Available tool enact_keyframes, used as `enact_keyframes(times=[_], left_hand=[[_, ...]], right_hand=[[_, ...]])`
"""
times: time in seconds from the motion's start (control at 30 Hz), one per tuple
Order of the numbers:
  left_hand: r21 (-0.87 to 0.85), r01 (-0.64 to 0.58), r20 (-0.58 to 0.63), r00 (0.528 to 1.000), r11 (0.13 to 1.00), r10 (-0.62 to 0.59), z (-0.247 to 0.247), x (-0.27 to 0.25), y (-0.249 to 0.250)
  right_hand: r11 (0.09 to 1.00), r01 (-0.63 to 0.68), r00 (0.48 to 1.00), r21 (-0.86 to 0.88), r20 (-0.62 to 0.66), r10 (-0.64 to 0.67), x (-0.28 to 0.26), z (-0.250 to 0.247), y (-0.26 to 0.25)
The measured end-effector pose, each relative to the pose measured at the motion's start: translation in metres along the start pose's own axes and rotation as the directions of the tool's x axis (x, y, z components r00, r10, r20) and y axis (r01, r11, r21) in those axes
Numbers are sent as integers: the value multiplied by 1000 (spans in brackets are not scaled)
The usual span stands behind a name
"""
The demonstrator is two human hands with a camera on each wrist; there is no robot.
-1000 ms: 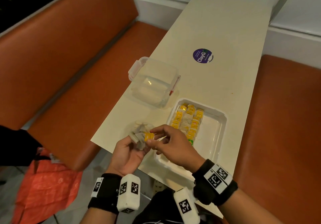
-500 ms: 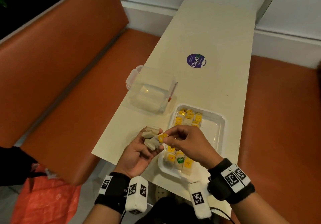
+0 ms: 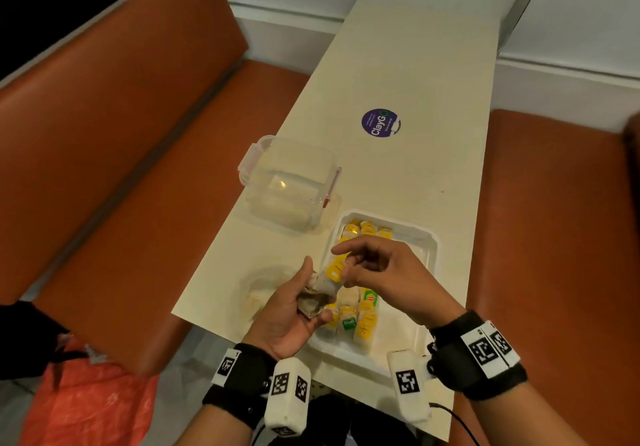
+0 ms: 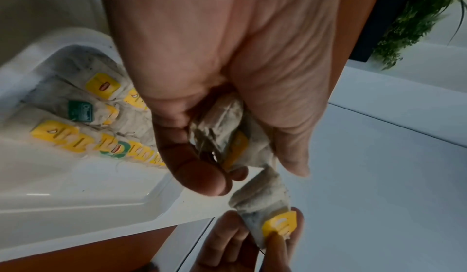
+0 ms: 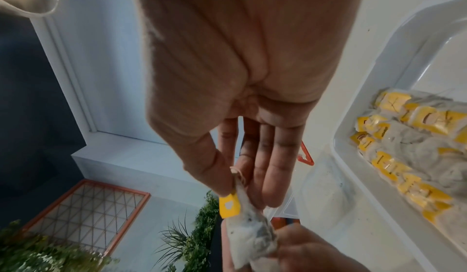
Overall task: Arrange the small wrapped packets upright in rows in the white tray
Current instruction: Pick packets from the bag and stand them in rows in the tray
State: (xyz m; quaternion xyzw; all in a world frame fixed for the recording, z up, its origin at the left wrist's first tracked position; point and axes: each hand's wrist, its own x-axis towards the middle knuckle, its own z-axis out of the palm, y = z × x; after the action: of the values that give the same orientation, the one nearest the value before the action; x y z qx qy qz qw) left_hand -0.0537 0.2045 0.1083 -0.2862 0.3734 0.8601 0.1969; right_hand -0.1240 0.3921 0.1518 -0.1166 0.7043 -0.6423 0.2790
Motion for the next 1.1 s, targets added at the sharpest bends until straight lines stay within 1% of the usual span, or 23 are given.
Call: enact_keyframes(times=[0.13, 0.27, 0.37, 0.43, 0.53, 0.6, 0.67, 0.8, 0.87, 0.93, 1.0, 1.1], left_hand=[[-1, 37, 63, 997, 999, -37, 7, 8, -13], [113, -14, 90, 996, 993, 4, 12, 12, -26], [203, -44, 68, 997, 978, 30, 19, 12, -34], [193, -56, 40, 998, 980, 50, 24, 14, -39], [174, -97, -24, 994, 980, 102, 32, 18, -43], [179, -124, -43, 990, 976, 134, 33, 19, -45], [190, -141, -39, 988, 972, 151, 32, 19, -48], [233, -129, -28, 990, 964, 140, 32, 19, -49], [241, -113, -17, 993, 964, 120, 30, 20, -50], [247, -95, -21, 994, 964, 103, 27, 22, -51], [237, -76, -48, 995, 969, 90, 25, 24, -51], [225, -58, -81, 994, 973, 78, 18, 26, -52]], right_hand=[[1000, -11, 999, 7, 39, 10, -2, -20, 3], [1000, -22, 1000, -21, 17, 23, -6, -36, 10], [999, -29, 1000, -30, -2, 29, -11, -42, 17], [998, -42, 998, -45, -41, 40, -13, -45, 25], [991, -112, 985, -72, -141, 101, -17, -47, 35], [987, -146, 978, -63, -159, 134, -20, -46, 39], [985, -151, 979, -89, -153, 136, -22, -44, 41], [980, -128, 981, -154, -166, 102, -23, -41, 43], [985, -108, 982, -137, -171, 84, -23, -42, 43], [992, -93, 978, -80, -194, 76, -21, -43, 47], [993, -107, 957, -39, -273, 93, -16, -49, 58], [979, -195, 885, -53, -441, 152, -5, -64, 87]])
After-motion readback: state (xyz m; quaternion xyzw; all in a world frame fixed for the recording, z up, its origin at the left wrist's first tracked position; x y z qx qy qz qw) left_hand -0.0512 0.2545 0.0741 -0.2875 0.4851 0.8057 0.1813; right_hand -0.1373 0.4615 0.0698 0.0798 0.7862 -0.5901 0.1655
